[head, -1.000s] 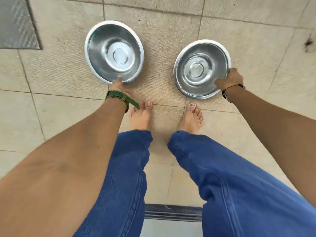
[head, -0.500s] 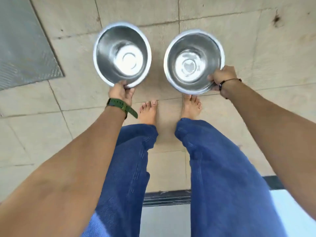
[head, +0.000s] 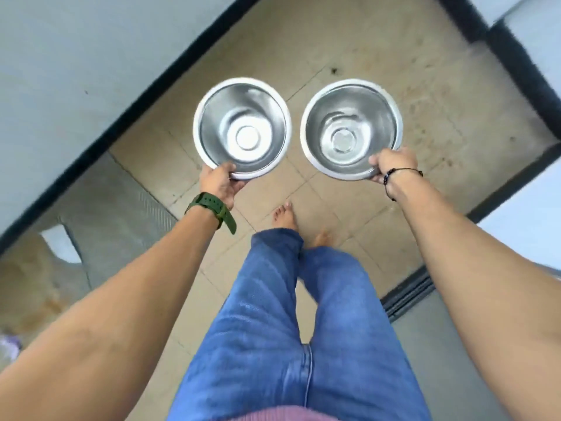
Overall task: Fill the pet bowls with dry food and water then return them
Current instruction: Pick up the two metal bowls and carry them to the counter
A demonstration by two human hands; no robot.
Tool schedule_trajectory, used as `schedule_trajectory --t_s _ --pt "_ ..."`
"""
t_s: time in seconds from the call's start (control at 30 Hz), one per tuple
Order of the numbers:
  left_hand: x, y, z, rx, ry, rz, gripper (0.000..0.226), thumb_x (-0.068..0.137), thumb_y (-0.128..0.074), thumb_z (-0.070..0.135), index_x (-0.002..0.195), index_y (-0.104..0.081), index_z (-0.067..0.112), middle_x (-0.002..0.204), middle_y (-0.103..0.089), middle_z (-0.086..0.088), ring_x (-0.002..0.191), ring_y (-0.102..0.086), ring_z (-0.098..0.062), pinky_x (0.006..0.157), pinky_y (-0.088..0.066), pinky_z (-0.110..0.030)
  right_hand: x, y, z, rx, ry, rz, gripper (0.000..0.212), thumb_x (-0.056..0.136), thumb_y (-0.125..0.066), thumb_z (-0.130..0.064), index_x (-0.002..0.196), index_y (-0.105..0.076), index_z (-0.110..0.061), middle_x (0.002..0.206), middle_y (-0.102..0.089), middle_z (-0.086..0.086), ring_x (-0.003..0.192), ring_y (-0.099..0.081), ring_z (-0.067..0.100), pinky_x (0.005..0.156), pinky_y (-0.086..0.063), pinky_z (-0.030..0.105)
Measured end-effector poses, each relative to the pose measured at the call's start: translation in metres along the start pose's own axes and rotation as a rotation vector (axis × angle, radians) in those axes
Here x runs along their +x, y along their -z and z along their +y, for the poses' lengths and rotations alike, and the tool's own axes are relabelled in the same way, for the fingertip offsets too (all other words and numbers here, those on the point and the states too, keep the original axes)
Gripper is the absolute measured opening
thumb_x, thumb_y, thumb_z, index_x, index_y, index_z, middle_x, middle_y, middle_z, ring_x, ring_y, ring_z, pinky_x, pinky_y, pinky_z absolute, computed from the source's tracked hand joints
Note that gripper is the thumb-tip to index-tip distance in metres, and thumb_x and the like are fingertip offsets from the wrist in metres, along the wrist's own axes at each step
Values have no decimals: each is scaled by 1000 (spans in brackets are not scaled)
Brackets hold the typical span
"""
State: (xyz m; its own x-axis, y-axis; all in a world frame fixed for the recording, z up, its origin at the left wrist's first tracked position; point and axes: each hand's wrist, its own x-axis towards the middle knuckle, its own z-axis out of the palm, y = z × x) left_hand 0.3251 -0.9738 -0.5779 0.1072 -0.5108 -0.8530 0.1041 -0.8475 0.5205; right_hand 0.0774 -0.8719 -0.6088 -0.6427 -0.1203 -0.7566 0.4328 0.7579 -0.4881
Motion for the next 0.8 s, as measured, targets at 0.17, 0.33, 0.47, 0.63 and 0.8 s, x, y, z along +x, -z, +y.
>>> schedule_trajectory --t_s 0.17,0.33,0.47,0.63,0.8 --pt "-40 -4 10 164 -136 -139 42 83 -36 -16 111 -43 15 86 -56 -3 70 -59 -21 47 -58 -30 -50 61 33 272 -15 133 26 68 -52 13 66 -50 -13 70 -57 9 54 -56 23 71 -55 50" --pt "-92 -9 -14 344 -181 -306 42 83 -34 -16 110 -41 15 85 -53 -5 67 -57 -22 41 -56 -29 -101 117 83 482 -5 244 26 70 -54 13 64 -49 -11 64 -55 9 51 -55 21 57 -54 40" --pt "-130 -16 -46 526 -206 -479 43 82 -35 -16 111 -42 15 89 -53 -4 72 -58 -22 43 -57 -32 -144 171 144 628 -58 392 18 68 -54 11 71 -52 -6 71 -55 10 49 -55 20 46 -48 29" --pt "-179 -28 -104 681 -197 -646 43 81 -33 -18 110 -43 12 91 -51 -5 77 -57 -25 75 -54 -50 -192 227 230 775 -131 541 17 71 -53 10 67 -50 -6 64 -53 9 52 -54 21 50 -50 30" --pt "-226 -53 -166 915 -158 -772 39 83 -35 -18 110 -43 9 87 -52 -6 73 -57 -24 72 -54 -45 -224 266 308 872 -244 695 23 67 -57 6 89 -60 0 82 -63 16 58 -60 24 68 -59 45"
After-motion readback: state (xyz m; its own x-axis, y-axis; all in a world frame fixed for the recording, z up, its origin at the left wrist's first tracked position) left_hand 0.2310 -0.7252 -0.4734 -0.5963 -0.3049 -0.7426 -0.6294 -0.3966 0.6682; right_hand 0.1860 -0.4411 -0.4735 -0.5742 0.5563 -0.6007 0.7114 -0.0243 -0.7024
